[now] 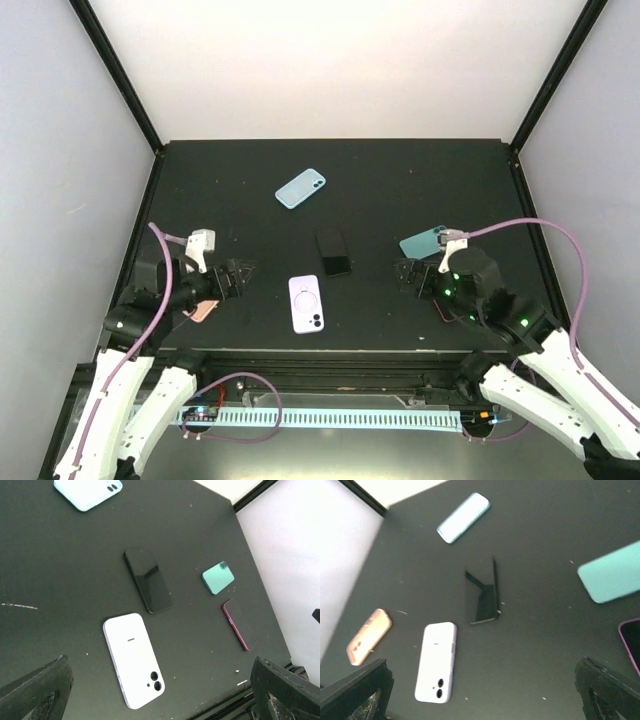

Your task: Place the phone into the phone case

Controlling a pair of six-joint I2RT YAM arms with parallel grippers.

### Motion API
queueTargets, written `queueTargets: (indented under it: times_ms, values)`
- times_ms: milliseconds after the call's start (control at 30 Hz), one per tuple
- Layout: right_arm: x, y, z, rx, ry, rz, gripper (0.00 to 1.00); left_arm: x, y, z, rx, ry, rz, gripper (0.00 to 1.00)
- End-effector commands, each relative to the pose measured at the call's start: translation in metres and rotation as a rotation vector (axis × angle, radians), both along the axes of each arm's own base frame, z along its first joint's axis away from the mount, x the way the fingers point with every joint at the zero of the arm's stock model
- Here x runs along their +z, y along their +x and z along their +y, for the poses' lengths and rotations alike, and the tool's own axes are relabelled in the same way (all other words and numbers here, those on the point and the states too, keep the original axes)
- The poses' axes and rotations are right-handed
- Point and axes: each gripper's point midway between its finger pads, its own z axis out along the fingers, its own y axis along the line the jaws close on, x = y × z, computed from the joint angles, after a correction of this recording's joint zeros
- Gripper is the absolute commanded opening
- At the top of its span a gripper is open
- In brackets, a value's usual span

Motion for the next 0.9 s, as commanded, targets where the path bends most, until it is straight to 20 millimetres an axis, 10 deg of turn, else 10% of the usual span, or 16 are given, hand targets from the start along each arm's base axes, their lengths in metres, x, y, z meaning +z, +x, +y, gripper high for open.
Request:
queueTargets:
  times_ms: [0,467,867]
  values:
    - [-0.036,0.012,-0.012,-0.074,-0.151,0.08,1.0,-0.013,0.001,0.0,0.006,0.012,0.053,0.99]
    - [-0.113,0.061,-0.028,-0.189,-0.44,0.236,1.0,-0.069,0.0,-0.006,-0.021,0.031,0.244,0.99]
    - [-0.141,0.058,0.05,0.027,-0.228,0.374,0.83,-0.103,0.014,0.012,0.165,0.033,0.33,0.99]
